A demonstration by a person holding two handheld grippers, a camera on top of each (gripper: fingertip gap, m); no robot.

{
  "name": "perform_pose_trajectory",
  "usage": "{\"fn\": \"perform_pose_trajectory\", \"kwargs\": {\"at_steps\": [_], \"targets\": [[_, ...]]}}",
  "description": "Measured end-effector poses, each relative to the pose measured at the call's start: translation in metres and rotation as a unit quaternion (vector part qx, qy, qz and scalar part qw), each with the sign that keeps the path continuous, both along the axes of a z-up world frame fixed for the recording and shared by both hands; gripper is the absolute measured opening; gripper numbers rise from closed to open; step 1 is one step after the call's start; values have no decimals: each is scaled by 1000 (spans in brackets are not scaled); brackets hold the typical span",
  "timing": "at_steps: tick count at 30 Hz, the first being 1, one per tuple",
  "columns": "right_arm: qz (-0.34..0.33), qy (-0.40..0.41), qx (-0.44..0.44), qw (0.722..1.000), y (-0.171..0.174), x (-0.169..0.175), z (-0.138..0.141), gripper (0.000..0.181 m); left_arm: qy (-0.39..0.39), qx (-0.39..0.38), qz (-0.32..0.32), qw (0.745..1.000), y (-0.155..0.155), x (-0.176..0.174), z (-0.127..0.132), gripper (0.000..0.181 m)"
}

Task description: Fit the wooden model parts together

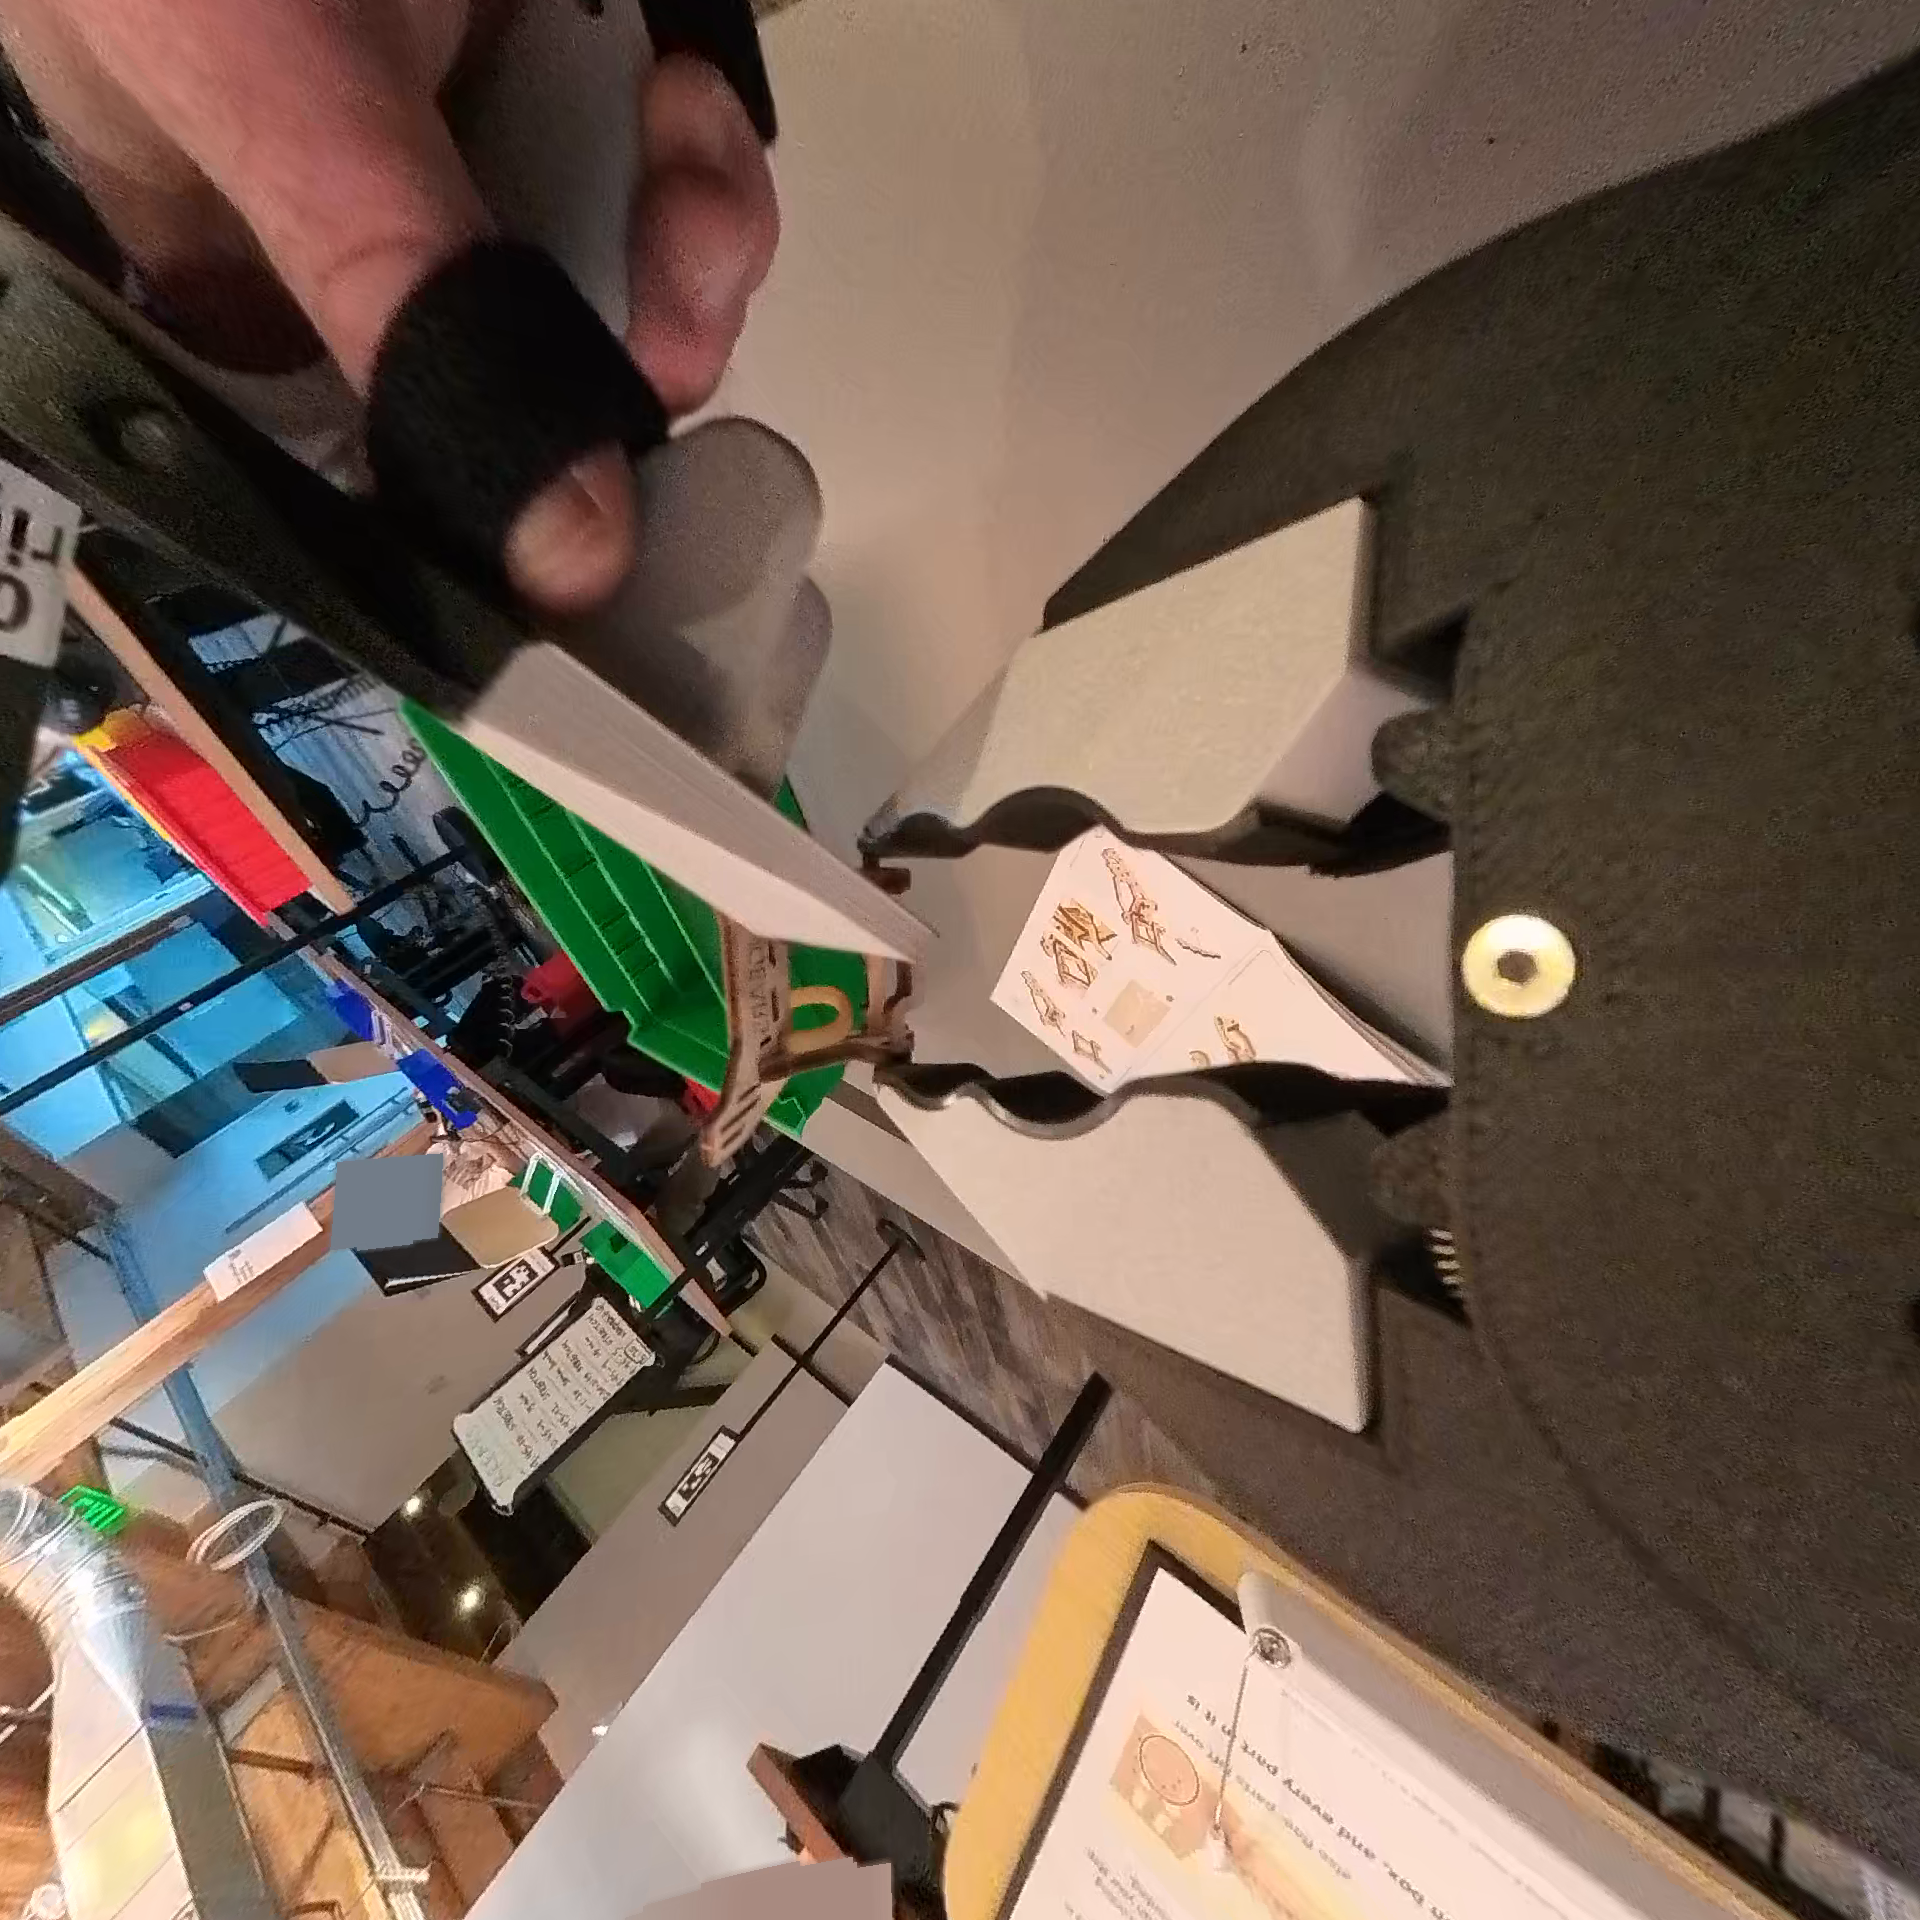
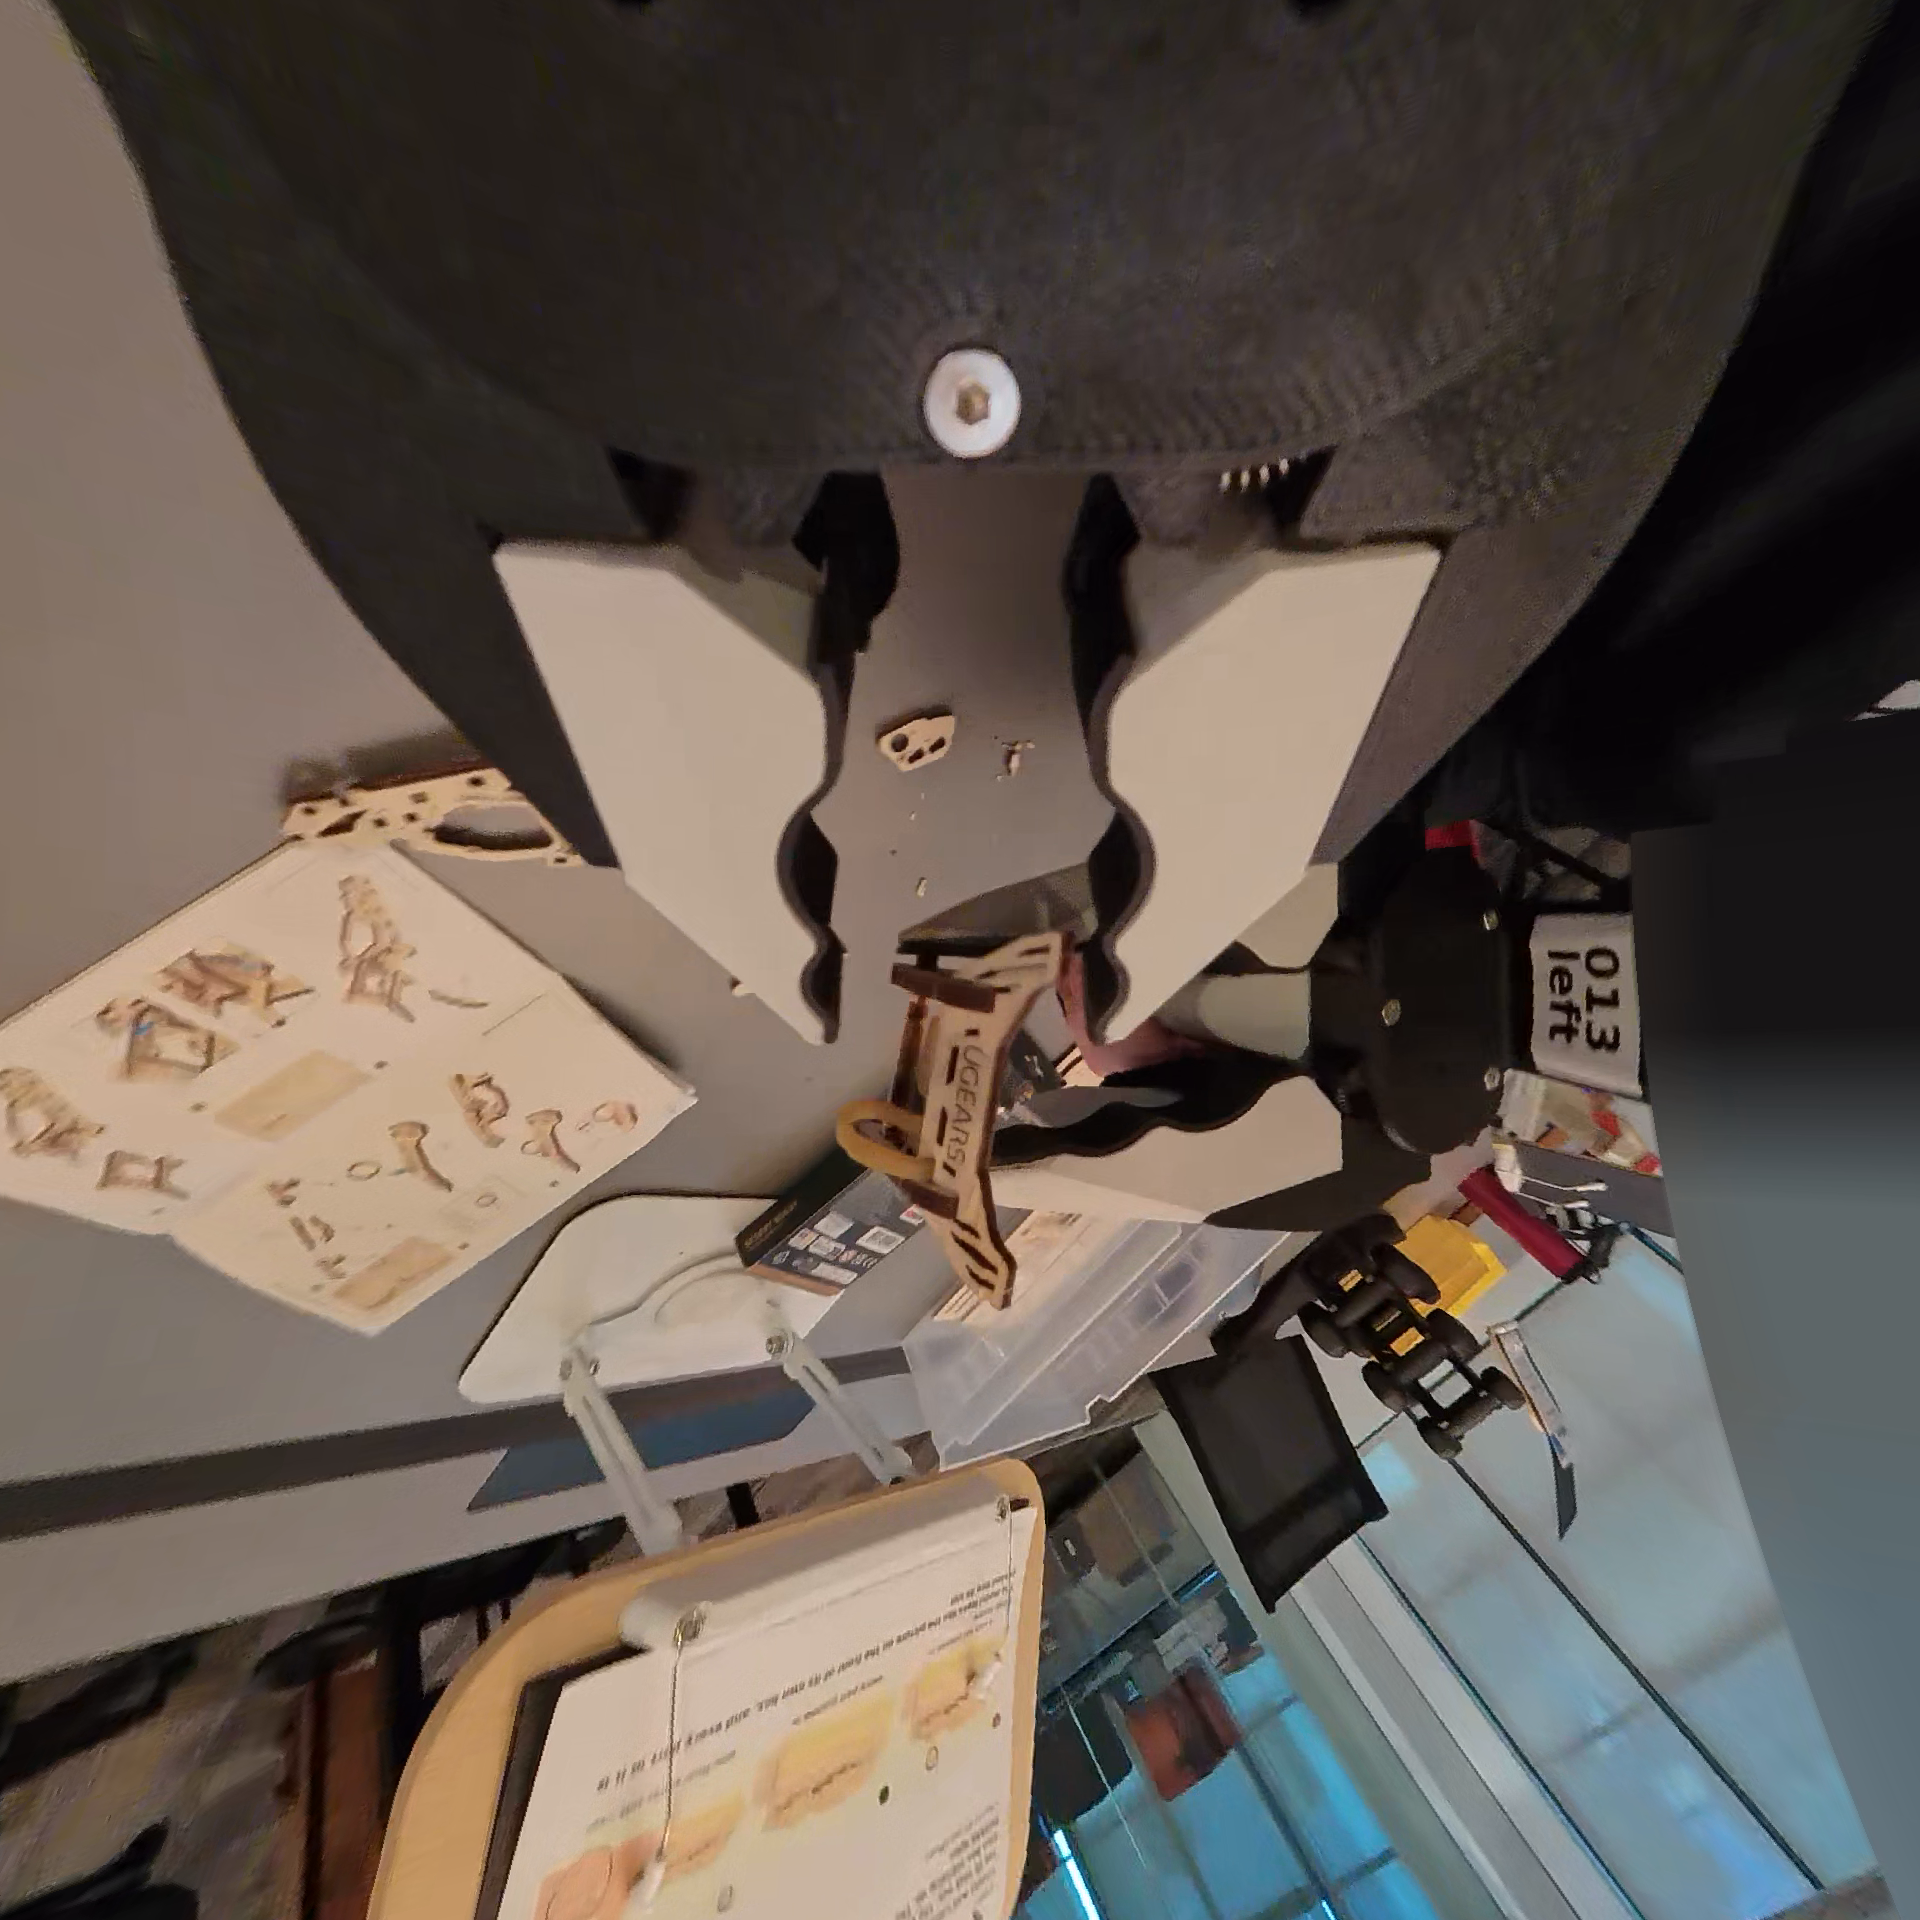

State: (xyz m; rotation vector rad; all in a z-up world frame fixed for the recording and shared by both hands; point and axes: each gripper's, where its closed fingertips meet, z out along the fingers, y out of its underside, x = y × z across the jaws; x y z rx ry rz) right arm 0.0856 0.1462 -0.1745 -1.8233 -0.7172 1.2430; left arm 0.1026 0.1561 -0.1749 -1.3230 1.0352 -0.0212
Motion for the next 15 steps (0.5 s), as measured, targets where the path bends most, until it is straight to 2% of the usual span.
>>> {"fn": "perform_pose_trajectory", "kwargs": {"at_steps": [5, 11, 15], "targets": [[-32, -42, 18, 998, 4, -1, -10, 20, 38, 6, 4, 999, -4, 6, -8, 38], [-34, -84, 20, 996, 9, 3, -20, 7, 48, -3, -2, 999, -5, 9, -16, 37], [-27, -101, 4, 995, 19, 15, -31, 7, 34, -66, -15, 997, 1, 0, -31, 62]]}}
